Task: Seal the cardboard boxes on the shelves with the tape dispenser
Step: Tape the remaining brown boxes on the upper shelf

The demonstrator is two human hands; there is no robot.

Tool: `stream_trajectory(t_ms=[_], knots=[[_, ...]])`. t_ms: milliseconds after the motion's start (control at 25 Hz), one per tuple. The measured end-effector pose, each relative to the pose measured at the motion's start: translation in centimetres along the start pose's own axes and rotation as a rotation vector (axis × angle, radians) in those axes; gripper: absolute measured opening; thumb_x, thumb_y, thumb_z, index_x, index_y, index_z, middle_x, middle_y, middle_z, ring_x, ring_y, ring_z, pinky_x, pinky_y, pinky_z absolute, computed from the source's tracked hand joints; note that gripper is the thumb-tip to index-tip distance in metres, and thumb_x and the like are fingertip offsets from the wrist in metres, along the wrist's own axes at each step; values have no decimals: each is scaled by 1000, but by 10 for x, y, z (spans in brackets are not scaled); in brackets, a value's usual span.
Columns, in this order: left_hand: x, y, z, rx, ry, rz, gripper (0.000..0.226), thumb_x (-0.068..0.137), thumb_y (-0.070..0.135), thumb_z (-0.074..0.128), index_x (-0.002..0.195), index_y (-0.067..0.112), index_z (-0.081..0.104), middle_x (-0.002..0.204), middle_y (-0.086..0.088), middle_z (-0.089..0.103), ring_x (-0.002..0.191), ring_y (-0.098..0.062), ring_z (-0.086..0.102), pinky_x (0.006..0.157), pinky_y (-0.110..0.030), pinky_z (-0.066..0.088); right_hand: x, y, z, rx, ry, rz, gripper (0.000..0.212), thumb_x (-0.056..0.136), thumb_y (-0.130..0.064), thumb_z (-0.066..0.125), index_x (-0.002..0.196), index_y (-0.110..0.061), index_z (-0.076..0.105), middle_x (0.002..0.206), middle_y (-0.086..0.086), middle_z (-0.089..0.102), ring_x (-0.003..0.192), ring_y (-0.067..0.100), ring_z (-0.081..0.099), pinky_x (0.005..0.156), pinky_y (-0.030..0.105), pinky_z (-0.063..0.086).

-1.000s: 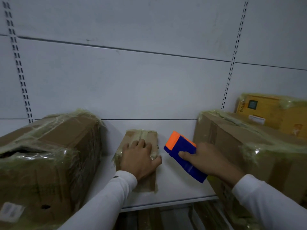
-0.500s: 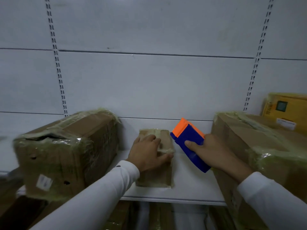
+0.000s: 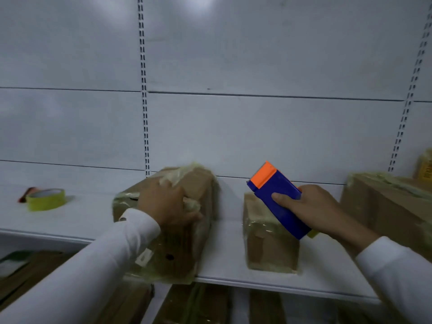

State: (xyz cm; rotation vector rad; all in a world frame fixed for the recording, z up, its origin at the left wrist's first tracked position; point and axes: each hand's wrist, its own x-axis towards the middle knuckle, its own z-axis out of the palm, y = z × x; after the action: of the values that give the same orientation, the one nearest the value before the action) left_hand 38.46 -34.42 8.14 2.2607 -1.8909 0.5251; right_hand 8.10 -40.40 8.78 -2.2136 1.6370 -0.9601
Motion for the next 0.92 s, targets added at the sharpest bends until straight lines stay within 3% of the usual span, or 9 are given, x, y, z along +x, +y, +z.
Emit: stream_trajectory(t_ms=[80, 160, 280, 440, 600, 680, 800, 920], knots=[[-16, -22, 17, -31, -32, 61, 73, 71, 79, 41, 129, 34, 43, 129, -5, 53, 116, -30, 51, 95, -42, 43, -3, -24, 16, 33, -8, -11, 59, 88, -57, 60, 84, 2, 64, 75, 15, 71, 70, 29, 69, 61, 31, 46], [-22, -31, 29, -59, 82, 163, 65, 74, 73, 38, 127, 36, 45, 124, 0, 57, 112, -28, 54, 93, -41, 44, -8, -45, 24, 49, -7, -17, 58, 88, -57, 60, 84, 0, 65, 74, 13, 71, 69, 28, 69, 62, 33, 48], [-20, -40, 31, -180, 174, 262, 69, 72, 81, 28, 115, 35, 55, 110, 5, 63, 104, -23, 59, 87, -39, 46, -14, -64, 30, 51, 12, -3, 55, 89, -57, 58, 85, -2, 66, 74, 11, 72, 68, 26, 70, 61, 34, 51], [-14, -36, 41, -208, 195, 254, 80, 67, 91, 24, 115, 35, 55, 117, 6, 60, 114, -22, 54, 102, -46, 35, -25, -73, 30, 80, 20, 18, 47, 89, -55, 59, 86, -8, 64, 75, 6, 72, 68, 22, 70, 62, 30, 50], [-13, -33, 48, -247, 255, 247, 67, 71, 85, 30, 109, 35, 54, 112, 8, 59, 109, -19, 53, 103, -43, 31, -30, -73, 23, 155, 12, 2, 38, 89, -50, 61, 84, -13, 62, 74, 0, 72, 65, 17, 70, 58, 26, 49], [-13, -46, 48, -329, 287, 329, 62, 71, 83, 36, 105, 35, 57, 103, 12, 60, 99, -15, 55, 94, -38, 38, -29, -70, 16, 183, 14, -13, 33, 89, -48, 63, 82, -16, 61, 68, -5, 71, 56, 7, 68, 52, 19, 45], [-14, -69, 47, -495, 285, 477, 58, 70, 75, 50, 105, 31, 61, 101, 13, 62, 92, -11, 56, 83, -32, 45, -22, -68, 7, 240, 37, -50, 34, 88, -47, 64, 79, -14, 63, 64, -5, 71, 51, 5, 66, 47, 17, 44], [-5, -80, 43, -583, 239, 505, 57, 70, 69, 55, 109, 28, 62, 104, 13, 61, 94, -6, 54, 83, -26, 44, -12, -66, 7, 296, 26, -96, 35, 88, -45, 65, 73, -14, 62, 60, -7, 70, 47, 4, 63, 42, 10, 40]])
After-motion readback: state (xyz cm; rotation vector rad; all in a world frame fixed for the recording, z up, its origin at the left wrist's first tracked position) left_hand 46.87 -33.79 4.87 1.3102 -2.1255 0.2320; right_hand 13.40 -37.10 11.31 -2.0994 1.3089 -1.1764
